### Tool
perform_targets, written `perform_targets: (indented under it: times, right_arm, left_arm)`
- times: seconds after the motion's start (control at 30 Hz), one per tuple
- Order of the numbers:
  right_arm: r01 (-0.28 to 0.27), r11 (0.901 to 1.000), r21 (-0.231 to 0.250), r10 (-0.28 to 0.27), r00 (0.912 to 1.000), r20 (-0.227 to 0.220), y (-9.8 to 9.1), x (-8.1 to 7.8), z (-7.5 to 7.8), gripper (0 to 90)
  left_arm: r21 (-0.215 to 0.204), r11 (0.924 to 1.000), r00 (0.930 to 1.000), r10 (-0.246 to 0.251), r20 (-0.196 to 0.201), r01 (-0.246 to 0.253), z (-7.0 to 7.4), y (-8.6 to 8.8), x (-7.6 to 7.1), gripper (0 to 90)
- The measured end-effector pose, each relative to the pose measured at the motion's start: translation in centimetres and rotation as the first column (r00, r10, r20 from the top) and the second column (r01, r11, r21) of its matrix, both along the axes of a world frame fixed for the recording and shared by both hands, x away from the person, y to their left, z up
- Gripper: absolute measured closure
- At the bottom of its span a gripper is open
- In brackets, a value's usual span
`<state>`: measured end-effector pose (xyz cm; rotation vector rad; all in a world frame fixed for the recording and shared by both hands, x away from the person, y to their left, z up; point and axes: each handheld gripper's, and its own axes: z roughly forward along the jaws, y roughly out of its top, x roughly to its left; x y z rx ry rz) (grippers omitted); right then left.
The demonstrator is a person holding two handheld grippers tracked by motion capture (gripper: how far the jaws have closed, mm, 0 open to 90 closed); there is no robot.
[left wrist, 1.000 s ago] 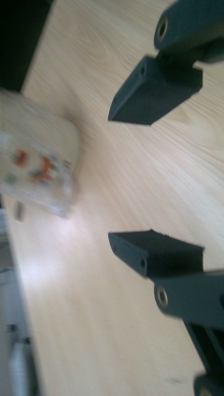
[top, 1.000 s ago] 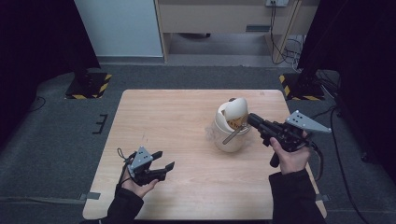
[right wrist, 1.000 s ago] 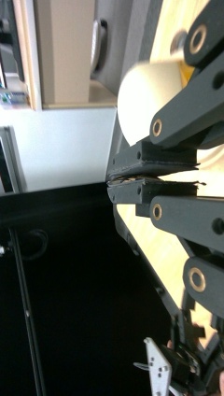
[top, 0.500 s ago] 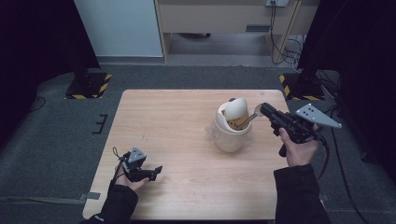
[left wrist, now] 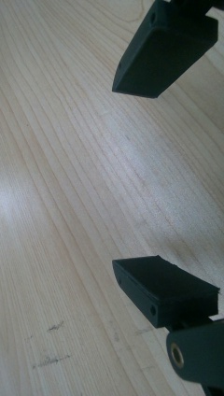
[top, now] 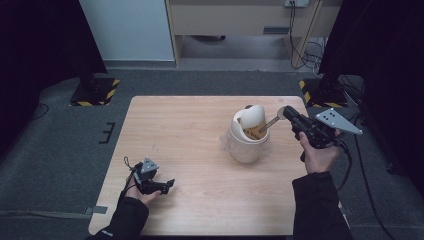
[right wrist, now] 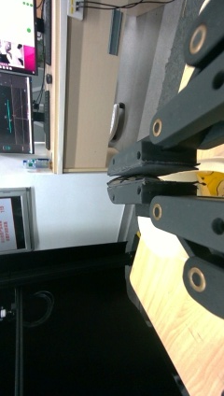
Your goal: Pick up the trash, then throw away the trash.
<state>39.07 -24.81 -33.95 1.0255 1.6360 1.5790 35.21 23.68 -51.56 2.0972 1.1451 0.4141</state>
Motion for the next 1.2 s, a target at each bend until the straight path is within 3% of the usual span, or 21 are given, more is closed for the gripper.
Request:
perform_targets:
  times: [0.4, 1.2]
  right_arm:
    - [0.030, 0.9987, -0.041, -0.029, 0.9991, 0.030, 1.0, 1.0, -1.2, 85.5]
    - [-0.009, 0.9897, -0.143, 0.002, 0.9986, -0.053, 3.4, 2.2, -5.5, 85.2]
  left_arm:
    - [-0.017, 0.9998, 1.0000, 0.000, -0.009, 0.000, 0.1, 0.0, 0.1, 12.8]
    - [-0.016, 0.9998, 0.9999, -0.011, -0.005, 0.011, 0.3, -0.2, 0.0, 13.6]
